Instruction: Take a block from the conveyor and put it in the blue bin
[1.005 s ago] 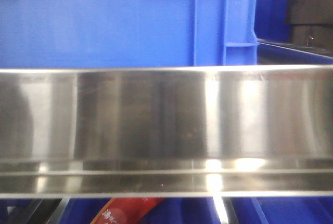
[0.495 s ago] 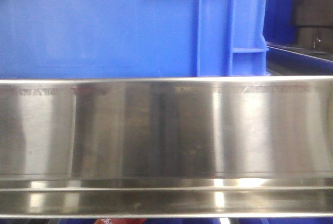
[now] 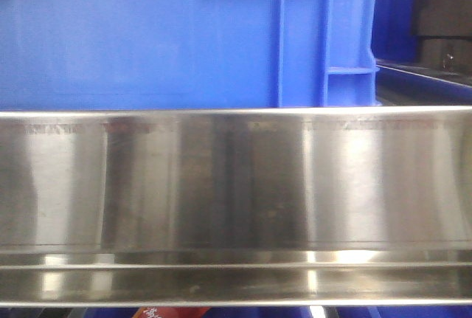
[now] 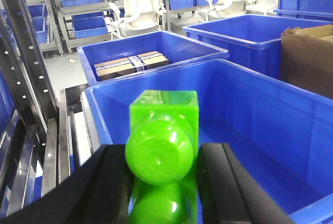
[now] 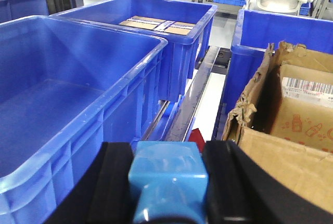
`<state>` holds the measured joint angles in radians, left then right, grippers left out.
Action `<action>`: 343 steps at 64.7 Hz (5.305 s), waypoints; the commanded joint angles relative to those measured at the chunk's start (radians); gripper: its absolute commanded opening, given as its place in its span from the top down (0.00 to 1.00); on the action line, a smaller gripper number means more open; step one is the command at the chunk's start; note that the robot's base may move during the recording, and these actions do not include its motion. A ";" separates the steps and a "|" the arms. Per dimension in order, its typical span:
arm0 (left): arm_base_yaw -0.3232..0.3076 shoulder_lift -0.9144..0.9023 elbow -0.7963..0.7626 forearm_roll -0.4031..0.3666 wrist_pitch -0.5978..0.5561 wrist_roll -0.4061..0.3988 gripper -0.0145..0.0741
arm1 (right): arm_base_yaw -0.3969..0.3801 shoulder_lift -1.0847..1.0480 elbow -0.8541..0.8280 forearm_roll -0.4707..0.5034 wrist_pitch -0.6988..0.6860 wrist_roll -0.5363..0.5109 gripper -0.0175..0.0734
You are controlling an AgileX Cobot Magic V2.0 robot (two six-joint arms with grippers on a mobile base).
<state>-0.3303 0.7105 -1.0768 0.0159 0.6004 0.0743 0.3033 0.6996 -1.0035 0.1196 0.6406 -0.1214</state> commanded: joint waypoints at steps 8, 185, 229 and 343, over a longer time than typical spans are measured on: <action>-0.006 -0.005 -0.001 -0.002 -0.015 -0.008 0.96 | 0.000 -0.001 0.003 -0.005 -0.021 -0.002 0.97; -0.031 0.467 -0.388 -0.281 0.485 0.229 0.96 | 0.347 0.459 -0.443 -0.003 0.069 -0.028 0.98; -0.031 -0.281 0.390 -0.292 -0.115 0.229 0.96 | 0.347 -0.159 0.335 -0.003 -0.313 -0.028 0.99; 0.278 -0.711 0.976 -0.054 -0.522 -0.006 0.96 | 0.347 -0.233 0.496 -0.003 -0.465 -0.028 0.99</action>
<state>-0.0581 0.0053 -0.1481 -0.0416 0.1805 0.0763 0.6489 0.4747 -0.5075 0.1196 0.2000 -0.1472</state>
